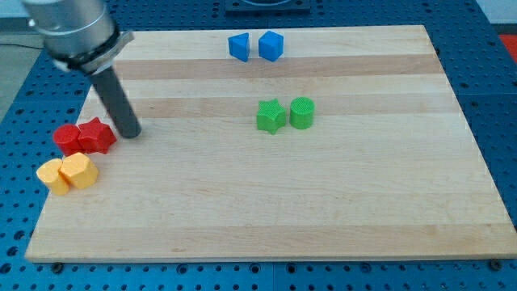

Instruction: Push the red circle into the yellow blocks

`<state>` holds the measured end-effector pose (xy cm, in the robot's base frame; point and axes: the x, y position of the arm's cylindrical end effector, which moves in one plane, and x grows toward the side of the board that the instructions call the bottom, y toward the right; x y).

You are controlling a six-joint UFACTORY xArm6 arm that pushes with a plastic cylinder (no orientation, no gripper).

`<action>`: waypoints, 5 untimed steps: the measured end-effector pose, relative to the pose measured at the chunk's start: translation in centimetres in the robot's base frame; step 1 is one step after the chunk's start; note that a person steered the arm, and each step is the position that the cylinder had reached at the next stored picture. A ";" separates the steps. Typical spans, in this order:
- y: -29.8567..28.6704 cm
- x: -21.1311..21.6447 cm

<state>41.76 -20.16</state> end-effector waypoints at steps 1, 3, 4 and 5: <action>-4.5 -3.7; -10.3 -3.3; -10.3 1.2; -10.3 3.3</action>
<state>45.08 -30.48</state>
